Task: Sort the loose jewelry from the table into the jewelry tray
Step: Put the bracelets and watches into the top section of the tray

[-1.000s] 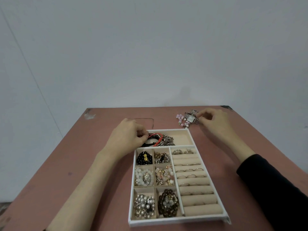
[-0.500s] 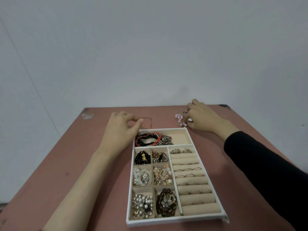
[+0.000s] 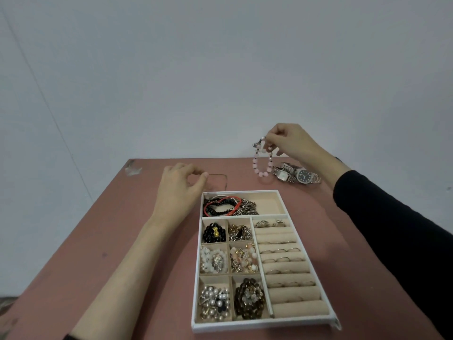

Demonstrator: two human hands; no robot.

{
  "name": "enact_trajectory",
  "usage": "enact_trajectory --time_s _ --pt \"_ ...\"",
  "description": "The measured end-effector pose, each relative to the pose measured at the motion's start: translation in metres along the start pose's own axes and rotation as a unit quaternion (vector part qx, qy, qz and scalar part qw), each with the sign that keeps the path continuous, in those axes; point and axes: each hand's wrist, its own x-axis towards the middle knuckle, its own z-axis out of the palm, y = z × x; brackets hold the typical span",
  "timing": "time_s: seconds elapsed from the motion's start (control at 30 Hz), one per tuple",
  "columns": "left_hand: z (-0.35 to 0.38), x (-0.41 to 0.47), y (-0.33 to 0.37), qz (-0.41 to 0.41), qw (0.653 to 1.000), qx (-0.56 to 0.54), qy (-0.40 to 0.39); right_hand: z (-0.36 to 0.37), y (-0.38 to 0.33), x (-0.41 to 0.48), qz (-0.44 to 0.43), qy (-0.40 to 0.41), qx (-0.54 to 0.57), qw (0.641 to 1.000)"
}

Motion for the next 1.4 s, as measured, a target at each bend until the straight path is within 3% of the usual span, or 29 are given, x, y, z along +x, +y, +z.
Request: enact_trajectory --time_s 0.17,0.33,0.53,0.7,0.8,0.9,1.4 --pt "-0.004 0.003 0.001 -0.114 0.982 -0.153 -0.003 0.009 -0.037 -0.023 0.000 -0.070 0.086 0.994" --pt "-0.005 0.005 -0.003 -0.153 0.964 -0.217 0.006 0.038 -0.050 -0.048 0.025 -0.163 0.110 0.980" --pt "-0.003 0.006 -0.004 -0.160 0.960 -0.228 0.005 0.065 -0.045 -0.065 0.170 -0.200 0.250 0.932" --pt "-0.004 0.006 -0.003 -0.161 0.961 -0.224 0.000 0.068 -0.024 -0.074 0.135 -0.167 0.135 0.967" --pt "-0.004 0.005 -0.003 -0.162 0.962 -0.221 -0.002 0.065 -0.021 -0.077 0.048 -0.120 -0.023 0.991" --pt "-0.003 0.005 -0.003 -0.160 0.962 -0.221 -0.004 0.064 -0.017 -0.077 -0.015 -0.094 -0.126 0.988" --pt "-0.004 0.003 0.001 -0.150 0.968 -0.203 -0.013 0.063 0.000 -0.074 -0.037 -0.090 -0.214 0.972"
